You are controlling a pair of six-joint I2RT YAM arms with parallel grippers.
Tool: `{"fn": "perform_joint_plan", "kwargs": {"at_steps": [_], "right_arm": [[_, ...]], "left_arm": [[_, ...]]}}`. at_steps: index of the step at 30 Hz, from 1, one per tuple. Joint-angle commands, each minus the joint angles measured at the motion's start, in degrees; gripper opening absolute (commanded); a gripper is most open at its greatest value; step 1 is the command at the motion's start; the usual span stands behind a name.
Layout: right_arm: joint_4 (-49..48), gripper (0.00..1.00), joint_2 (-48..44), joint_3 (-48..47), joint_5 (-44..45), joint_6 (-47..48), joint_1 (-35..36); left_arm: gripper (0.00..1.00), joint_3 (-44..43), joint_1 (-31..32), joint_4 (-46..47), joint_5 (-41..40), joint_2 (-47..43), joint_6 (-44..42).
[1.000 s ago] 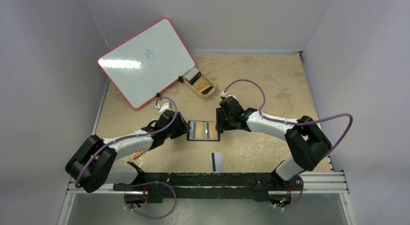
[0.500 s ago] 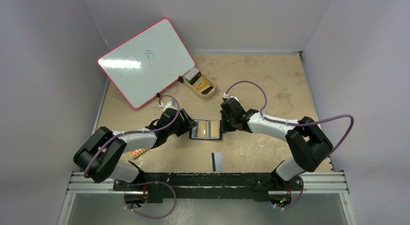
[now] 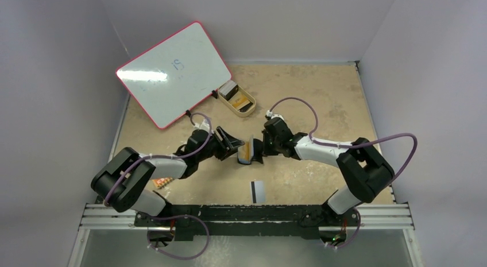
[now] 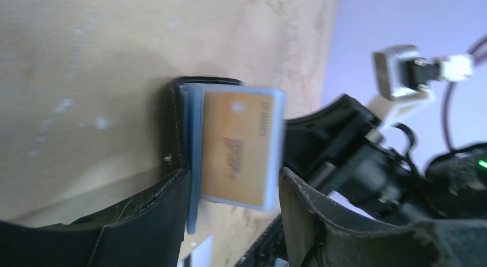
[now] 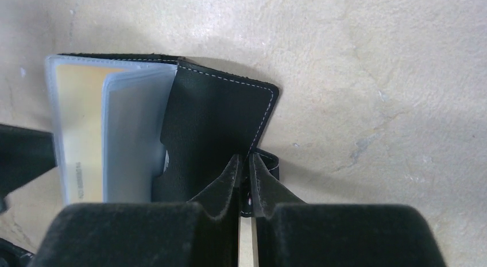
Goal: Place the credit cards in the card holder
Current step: Close the card holder at the center of the board.
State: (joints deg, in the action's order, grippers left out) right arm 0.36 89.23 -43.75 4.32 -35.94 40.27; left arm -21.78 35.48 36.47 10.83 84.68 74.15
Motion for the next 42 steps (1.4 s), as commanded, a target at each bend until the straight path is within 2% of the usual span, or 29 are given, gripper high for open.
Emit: {"fn": "perform_joint_plan", "kwargs": {"at_steps": [1, 11, 17, 20, 22, 24, 27, 34, 42], "right_arm": [[-6.71, 0.06, 0.77, -0.23, -3.89, 0.97, 0.33], [-14.8, 0.03, 4.35, -0.92, -15.58, 0.65, 0.84], [-15.56, 0.03, 6.48, -1.23, -17.14, 1.14, 0.86], [-14.54, 0.03, 6.83, -1.35, -17.85, 1.41, 0.82], [-14.09, 0.03, 6.83, -1.4, -17.41, 2.09, 0.78], [-14.18, 0.03, 6.75, -1.34, -17.41, 2.57, 0.8], [-14.7, 0.03, 6.83, -1.23, -17.41, 2.77, 0.81], [-16.68, 0.03, 7.77, -1.12, -17.26, 2.35, 0.82], [-16.21, 0.03, 8.24, -1.63, -17.01, 3.39, 0.86]], "left_arm": [[0.56, -0.01, 0.64, 6.23, 3.48, -5.33, 2.89], [0.54, 1.6, 0.63, 1.93, 2.33, -10.82, 1.0], [0.52, -0.16, 0.62, -4.64, 1.54, -12.39, -2.96], [0.53, -4.37, 0.55, -18.85, -3.58, -16.98, -8.54], [0.57, -8.16, 0.34, -33.66, -10.31, -20.56, -12.96], [0.6, -10.94, 0.09, -43.62, -18.0, -22.5, -16.65], [0.68, -11.86, -1.37, -50.62, -23.54, -24.1, -18.68], [0.71, -10.57, -5.55, -53.02, -24.22, -21.0, -18.95], [0.72, -4.49, -7.07, -41.43, -17.01, -16.1, -15.11]]}}
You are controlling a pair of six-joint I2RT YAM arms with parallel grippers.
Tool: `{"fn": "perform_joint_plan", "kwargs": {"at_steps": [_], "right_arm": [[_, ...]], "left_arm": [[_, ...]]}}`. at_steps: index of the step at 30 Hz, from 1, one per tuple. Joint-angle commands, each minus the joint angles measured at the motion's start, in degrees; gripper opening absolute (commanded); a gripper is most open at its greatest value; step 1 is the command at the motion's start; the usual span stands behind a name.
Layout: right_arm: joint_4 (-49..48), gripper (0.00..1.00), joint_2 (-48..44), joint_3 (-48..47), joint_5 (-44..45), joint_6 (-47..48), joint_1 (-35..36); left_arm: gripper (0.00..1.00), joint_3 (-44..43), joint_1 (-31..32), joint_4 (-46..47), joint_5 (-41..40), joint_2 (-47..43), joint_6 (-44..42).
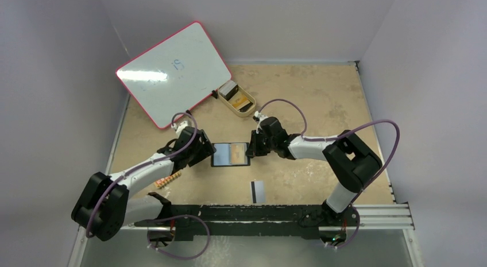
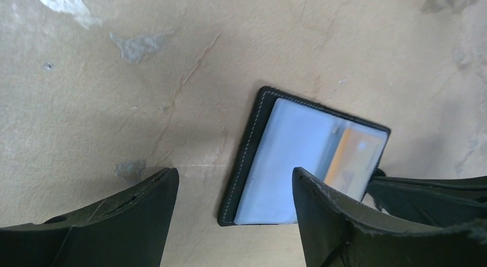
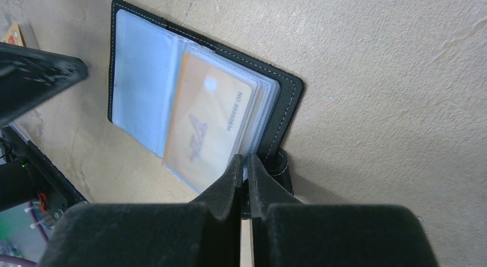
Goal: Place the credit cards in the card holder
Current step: Close the card holder at the center of the board.
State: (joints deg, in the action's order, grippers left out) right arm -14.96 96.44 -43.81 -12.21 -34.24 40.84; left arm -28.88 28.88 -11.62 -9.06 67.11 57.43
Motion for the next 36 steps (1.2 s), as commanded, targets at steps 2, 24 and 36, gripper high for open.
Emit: {"fn": "perform_joint_plan", "kwargs": {"at_steps": [2, 24, 36], "right_arm": [[-1.09, 0.02, 1.32, -1.63, -0.15, 1.73, 0.29], [-1.63, 0.0, 2.54, -2.38, -0.32, 1.72, 0.29], [-2.63, 0.01, 2.45, -4.06, -4.09, 4.86, 0.29]], "left_arm": [[0.72, 4.7, -0.53, 10.86, 4.09, 2.74, 3.13], [0.67, 9.69, -0.34, 40.63, 21.74, -0.7, 16.88], [0.57, 9.03, 1.74, 43.73, 22.43, 6.17, 13.9]]}}
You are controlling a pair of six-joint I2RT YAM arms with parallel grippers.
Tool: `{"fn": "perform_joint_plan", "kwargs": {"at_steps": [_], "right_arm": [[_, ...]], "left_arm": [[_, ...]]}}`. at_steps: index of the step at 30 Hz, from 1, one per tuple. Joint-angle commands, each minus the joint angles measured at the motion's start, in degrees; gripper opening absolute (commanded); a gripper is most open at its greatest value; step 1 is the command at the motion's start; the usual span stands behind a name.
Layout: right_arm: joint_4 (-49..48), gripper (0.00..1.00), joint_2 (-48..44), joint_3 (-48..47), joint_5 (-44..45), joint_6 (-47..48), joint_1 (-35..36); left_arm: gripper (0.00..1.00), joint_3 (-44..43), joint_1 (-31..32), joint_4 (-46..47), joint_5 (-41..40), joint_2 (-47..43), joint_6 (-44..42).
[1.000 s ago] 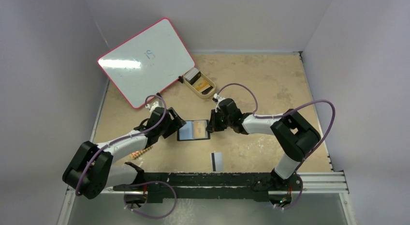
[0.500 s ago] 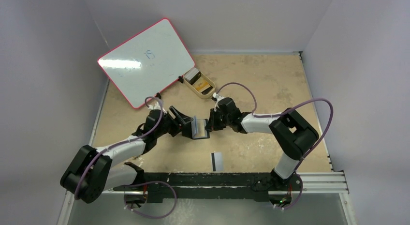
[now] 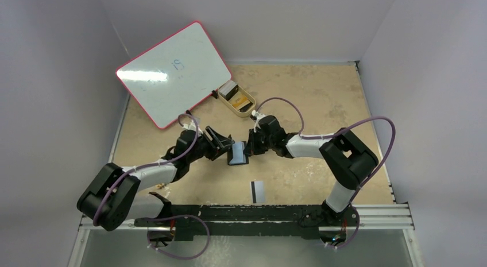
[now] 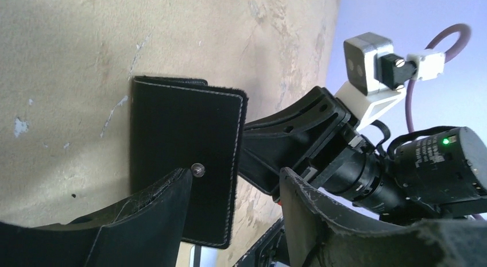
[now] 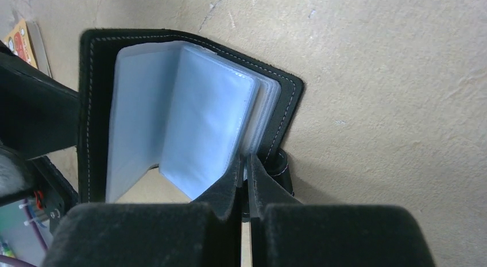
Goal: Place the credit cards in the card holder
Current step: Close the card holder at the center of the board.
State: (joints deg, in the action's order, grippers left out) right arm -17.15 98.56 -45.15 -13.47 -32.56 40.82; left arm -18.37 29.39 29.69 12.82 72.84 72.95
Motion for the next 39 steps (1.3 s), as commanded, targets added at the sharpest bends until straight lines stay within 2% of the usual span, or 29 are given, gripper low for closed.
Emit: {"fn": "perform_joint_plan", "kwargs": {"at_steps": [1, 8, 15, 18, 25, 33, 39], "right_arm": [[-0.42, 0.01, 0.45, -3.3, -3.43, 3.62, 0.31], [-0.76, 0.01, 2.5, -6.4, -9.63, 6.33, 1.44], [2.0, 0.03, 4.55, -8.93, -9.64, 9.79, 1.89], [2.89, 0.08, 4.78, -9.3, -9.85, 10.39, 1.85], [7.01, 0.23, 1.66, -9.29, -8.51, 9.55, 1.81], [9.35, 0.3, -1.38, -8.46, -5.78, 7.75, 1.72], [10.82, 0.32, -2.4, -8.2, -3.84, 5.59, 1.29]], "left_arm": [[0.57, -2.12, 1.48, 0.91, 0.05, 0.23, -2.65], [0.53, -3.22, 1.66, -10.96, -7.03, -3.37, -8.16], [0.44, -1.77, 1.55, -9.12, -8.03, -0.43, -8.3], [0.43, -2.08, 1.55, -7.65, -7.28, 0.59, -8.08], [0.44, -3.67, 1.55, -10.82, -8.71, -0.57, -9.06], [0.37, -5.49, 1.59, -16.81, -10.75, -0.55, -11.63], [0.35, -8.17, 1.55, -21.16, -11.77, -1.04, -13.88]]}}
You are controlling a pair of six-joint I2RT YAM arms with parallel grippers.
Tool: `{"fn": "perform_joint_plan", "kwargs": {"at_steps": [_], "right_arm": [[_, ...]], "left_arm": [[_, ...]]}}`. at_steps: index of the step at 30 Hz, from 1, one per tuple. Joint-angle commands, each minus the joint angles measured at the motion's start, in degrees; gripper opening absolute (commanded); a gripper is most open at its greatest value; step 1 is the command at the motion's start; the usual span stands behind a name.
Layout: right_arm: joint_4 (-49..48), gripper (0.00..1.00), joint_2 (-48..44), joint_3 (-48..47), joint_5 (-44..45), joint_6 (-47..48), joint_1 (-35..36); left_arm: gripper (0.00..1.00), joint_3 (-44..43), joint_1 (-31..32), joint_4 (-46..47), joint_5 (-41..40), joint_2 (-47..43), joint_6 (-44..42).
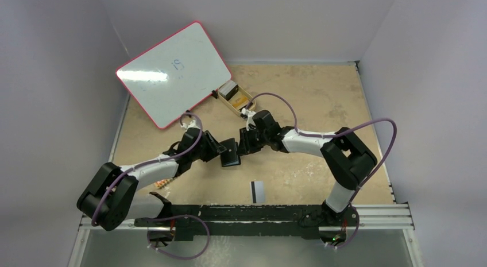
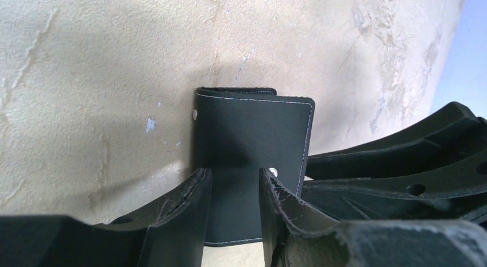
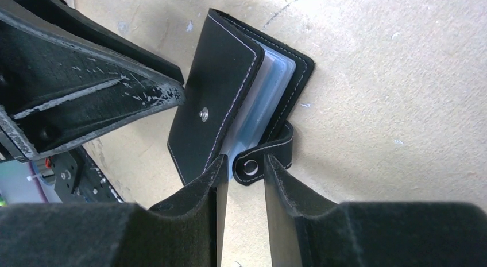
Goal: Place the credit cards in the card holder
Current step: Close the card holder at the center of the board.
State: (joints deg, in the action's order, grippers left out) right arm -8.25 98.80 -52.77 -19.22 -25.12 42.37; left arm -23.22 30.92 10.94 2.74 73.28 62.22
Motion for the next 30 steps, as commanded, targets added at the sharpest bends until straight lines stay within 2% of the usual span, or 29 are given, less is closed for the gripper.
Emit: {"fn": "perform_joint_plan", "kwargs": {"at_steps": [1, 9, 17, 25, 30], "right_arm": [[1.81, 0.32, -3.08, -0.23, 1.86, -2.2, -0.27], [0.45, 0.36, -6.53, 1.98, 1.71, -4.62, -0.78], [0.0, 0.36, -5.48, 1.84, 1.01, -2.5, -0.89], [-0.3, 0.46, -6.48, 2.57, 4.2, -1.78, -0.58], [-0.56, 0.48, -5.08, 2.4, 4.97, -0.39, 0.27]], "left_arm": [[0.33, -3.58, 0.02, -2.6, -1.82, -1.47, -3.42], [0.28, -4.48, 0.02, -1.87, -0.93, 0.12, -4.75], [0.28, -7.48, 0.02, -4.83, -1.66, 1.09, -6.67], [0.28, -8.76, 0.02, -5.39, -1.18, 2.21, -6.77], [0.28, -9.13, 0.02, -3.05, 0.84, 5.46, -6.41]]}}
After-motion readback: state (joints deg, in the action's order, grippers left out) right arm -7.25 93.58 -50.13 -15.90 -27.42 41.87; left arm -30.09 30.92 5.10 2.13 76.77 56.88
